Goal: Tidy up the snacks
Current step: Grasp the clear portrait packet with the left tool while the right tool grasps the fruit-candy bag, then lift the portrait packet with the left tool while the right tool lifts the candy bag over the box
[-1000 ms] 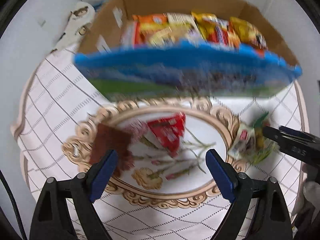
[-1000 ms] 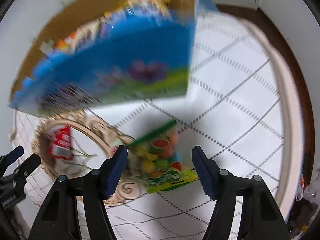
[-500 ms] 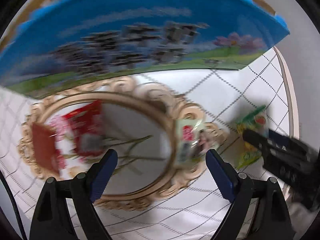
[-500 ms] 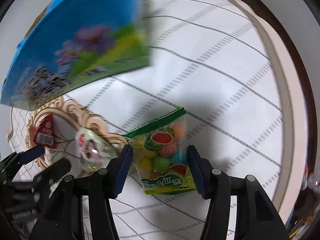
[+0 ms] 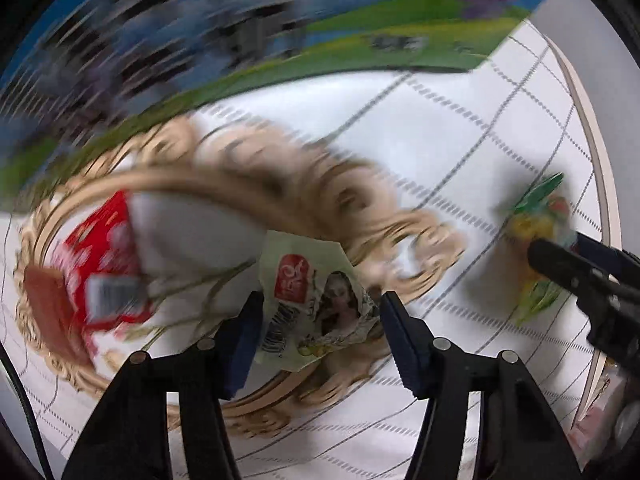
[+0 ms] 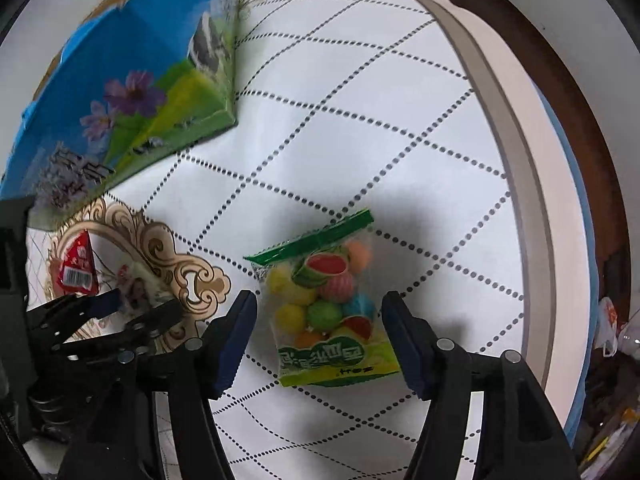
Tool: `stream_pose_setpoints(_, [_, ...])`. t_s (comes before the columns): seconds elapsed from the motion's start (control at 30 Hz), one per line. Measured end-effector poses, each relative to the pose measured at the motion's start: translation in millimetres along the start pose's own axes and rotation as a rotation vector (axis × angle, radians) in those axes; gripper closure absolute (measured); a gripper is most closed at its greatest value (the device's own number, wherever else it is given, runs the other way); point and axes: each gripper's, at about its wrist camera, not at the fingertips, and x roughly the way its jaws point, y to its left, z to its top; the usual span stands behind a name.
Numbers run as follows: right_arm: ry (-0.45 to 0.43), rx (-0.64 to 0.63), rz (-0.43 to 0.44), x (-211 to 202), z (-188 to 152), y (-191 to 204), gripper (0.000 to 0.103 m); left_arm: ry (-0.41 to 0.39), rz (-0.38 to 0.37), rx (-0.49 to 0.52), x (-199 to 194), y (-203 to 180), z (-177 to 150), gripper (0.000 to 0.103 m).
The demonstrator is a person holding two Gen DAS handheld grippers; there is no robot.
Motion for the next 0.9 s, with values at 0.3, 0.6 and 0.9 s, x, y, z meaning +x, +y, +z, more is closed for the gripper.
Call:
stream_pose_setpoints(0.3, [0.044, -0.108, -0.019, 19, -22, 40, 0.045, 0.038, -0.049, -0.168, -1, 64, -42, 0.047])
stream_pose_setpoints(0.6, [0.068, -0.097, 0.024, 30, -38, 69, 0.044, 0.046, -0.064, -0.223, 16, 81, -43, 0.045])
stream_pose_setpoints(0.9, [-0.013, -0.185, -0.004, 21, -30, 95, 0.050, -0.022, -0.065, -0.186, -22, 41, -44, 0.068])
